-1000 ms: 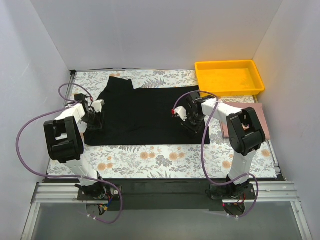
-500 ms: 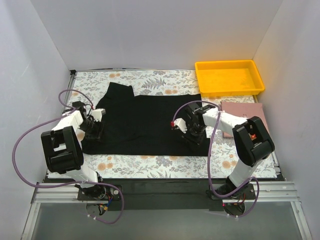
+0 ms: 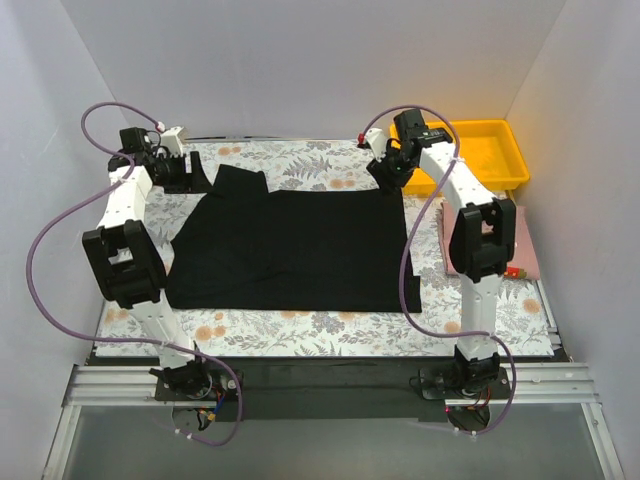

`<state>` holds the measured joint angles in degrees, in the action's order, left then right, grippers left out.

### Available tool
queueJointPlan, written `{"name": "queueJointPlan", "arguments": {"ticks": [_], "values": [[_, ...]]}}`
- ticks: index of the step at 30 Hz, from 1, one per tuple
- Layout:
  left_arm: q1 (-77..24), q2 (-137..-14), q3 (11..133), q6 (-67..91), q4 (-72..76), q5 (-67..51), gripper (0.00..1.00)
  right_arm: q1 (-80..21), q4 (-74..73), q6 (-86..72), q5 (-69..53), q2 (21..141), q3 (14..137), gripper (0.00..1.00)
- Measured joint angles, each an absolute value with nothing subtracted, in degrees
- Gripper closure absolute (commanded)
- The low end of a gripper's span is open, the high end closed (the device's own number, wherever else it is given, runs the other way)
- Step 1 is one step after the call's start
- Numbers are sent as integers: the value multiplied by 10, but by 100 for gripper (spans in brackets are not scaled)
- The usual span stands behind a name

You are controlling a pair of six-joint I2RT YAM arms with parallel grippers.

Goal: Fold and stack the t-shirts
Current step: Fold the tshirt

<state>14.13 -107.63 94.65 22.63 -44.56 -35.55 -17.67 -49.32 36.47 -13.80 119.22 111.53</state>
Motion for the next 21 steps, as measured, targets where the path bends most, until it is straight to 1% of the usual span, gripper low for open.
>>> {"name": "queueJointPlan", "arguments": {"ticks": [2, 4, 6, 8, 10, 13, 16, 17, 21], "values": [[141, -1101, 950, 253, -422, -354, 34, -166, -493, 366, -132, 1246, 1156, 50], [141, -1126, 958, 273, -413, -342, 37, -161, -492, 367, -128, 1284, 1168, 50], [142, -1142, 952, 276, -409, -330, 39, -159, -497, 366, -127, 1302, 1159, 50], [142, -1138, 917, 272, -406, -322, 40, -161, -500, 366, -133, 1297, 1130, 50], [142, -1123, 865, 262, -409, -309, 44, -163, -497, 366, -138, 1272, 1081, 51], [143, -1108, 820, 247, -422, -293, 46, -173, -500, 367, -148, 1204, 983, 52], [143, -1084, 774, 229, -439, -278, 47, -189, -509, 367, -157, 1117, 888, 56], [143, -1074, 761, 222, -445, -273, 48, -196, -511, 366, -160, 1092, 862, 58], [143, -1031, 721, 198, -468, -262, 50, -224, -515, 366, -174, 1017, 767, 61]]}}
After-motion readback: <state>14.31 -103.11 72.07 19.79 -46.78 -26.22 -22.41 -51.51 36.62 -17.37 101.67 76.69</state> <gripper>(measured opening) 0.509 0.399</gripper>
